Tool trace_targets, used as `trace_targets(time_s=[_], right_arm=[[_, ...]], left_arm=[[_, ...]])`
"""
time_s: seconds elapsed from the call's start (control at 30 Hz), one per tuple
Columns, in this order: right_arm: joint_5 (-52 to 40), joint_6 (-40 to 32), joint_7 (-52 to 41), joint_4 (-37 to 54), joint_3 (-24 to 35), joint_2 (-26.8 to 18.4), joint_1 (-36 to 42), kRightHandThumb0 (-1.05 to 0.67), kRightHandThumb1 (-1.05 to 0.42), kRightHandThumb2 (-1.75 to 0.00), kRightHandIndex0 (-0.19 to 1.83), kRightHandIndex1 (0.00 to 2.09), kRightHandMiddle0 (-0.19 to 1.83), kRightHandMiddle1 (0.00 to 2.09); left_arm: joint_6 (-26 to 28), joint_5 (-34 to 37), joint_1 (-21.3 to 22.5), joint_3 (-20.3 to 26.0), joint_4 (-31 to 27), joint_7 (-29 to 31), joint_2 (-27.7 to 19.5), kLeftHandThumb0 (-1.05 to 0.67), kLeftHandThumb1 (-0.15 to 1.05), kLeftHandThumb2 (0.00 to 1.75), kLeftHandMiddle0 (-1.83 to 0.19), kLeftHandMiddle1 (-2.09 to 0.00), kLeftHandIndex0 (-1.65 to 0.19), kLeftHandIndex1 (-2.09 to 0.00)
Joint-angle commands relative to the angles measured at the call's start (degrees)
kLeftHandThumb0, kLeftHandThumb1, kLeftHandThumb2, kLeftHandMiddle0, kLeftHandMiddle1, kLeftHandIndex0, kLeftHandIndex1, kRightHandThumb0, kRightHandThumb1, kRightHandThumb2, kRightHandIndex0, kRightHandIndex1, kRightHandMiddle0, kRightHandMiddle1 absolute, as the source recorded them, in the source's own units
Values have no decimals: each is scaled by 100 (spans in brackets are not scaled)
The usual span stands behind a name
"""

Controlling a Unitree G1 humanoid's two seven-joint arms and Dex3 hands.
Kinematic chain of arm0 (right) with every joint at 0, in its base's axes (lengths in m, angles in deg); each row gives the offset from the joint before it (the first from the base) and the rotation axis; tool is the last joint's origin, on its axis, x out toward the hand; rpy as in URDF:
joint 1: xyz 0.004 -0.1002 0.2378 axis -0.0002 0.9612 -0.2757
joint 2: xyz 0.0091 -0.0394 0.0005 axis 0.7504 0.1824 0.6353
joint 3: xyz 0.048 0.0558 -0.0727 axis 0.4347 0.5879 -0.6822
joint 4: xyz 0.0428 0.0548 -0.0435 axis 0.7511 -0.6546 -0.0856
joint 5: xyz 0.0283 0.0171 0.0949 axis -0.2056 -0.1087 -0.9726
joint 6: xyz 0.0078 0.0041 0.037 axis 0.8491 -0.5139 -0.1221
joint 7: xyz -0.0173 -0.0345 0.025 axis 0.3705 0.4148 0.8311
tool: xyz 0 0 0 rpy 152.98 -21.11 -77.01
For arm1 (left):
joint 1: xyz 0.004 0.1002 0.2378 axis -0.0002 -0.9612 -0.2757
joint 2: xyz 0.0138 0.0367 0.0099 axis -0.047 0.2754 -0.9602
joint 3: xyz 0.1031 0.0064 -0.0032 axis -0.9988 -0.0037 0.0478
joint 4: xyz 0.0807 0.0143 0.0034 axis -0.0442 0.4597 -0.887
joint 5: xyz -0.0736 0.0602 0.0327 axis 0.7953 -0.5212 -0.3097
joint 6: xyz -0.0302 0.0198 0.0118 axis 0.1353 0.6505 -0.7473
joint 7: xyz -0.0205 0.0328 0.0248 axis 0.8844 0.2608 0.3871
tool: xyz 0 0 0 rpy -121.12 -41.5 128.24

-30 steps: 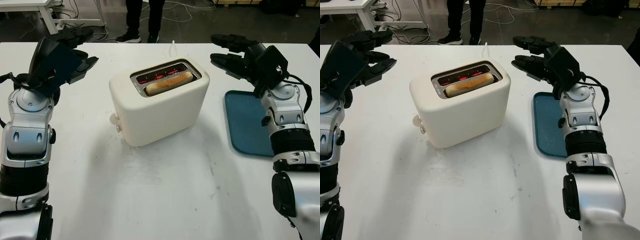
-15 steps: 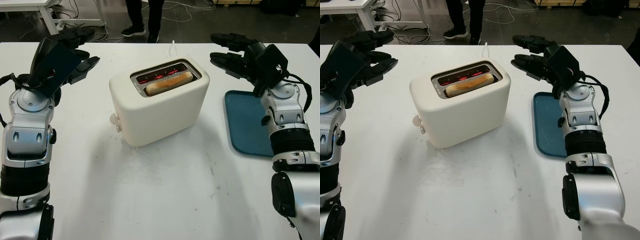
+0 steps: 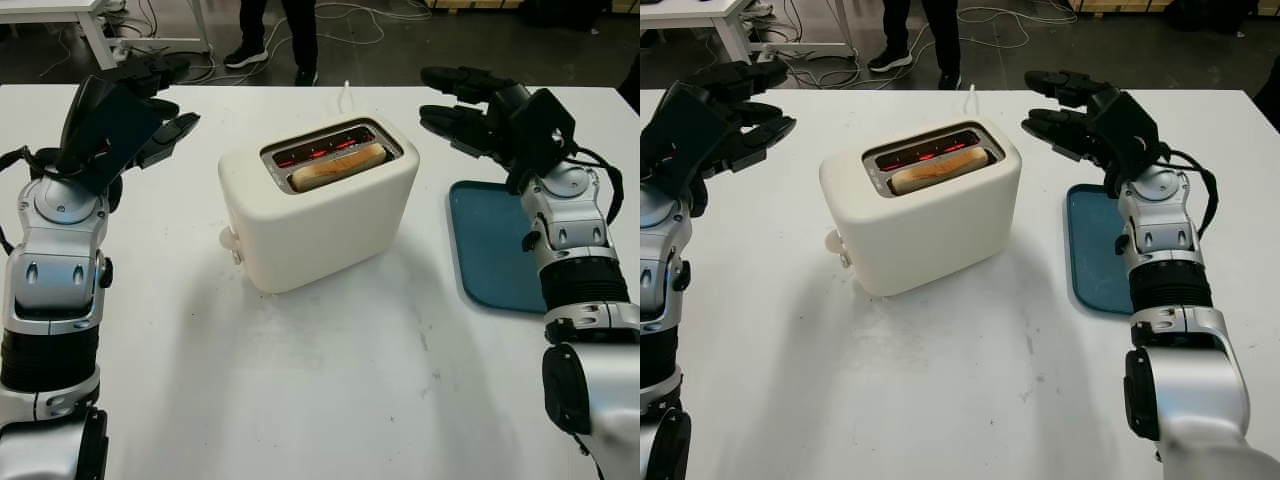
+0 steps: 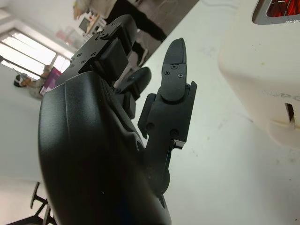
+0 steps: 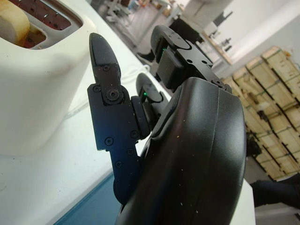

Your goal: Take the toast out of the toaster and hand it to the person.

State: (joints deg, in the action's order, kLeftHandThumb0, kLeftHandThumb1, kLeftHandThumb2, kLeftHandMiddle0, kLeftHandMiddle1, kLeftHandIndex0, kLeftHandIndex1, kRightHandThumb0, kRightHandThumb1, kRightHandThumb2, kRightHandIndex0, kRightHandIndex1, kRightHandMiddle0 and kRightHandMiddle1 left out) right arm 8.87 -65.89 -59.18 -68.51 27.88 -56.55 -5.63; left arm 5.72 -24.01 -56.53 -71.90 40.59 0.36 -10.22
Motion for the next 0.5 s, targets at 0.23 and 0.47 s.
trace_targets(time_s=[0.23,0.47], right_arm=[[30,45,78,69,-36,34,47,-47,-90,0,63,2,59,1],[6,-3,81,124,-35,37,65,-47,-90,0,62,1,59,1]], left_arm=[[59,30,-18,68,-21,-37,6,-26,92,16,-24,-81,-57,-1],[48,13,-30,63,-29,-48,2,-26,92,16,-24,-81,-56,-1]])
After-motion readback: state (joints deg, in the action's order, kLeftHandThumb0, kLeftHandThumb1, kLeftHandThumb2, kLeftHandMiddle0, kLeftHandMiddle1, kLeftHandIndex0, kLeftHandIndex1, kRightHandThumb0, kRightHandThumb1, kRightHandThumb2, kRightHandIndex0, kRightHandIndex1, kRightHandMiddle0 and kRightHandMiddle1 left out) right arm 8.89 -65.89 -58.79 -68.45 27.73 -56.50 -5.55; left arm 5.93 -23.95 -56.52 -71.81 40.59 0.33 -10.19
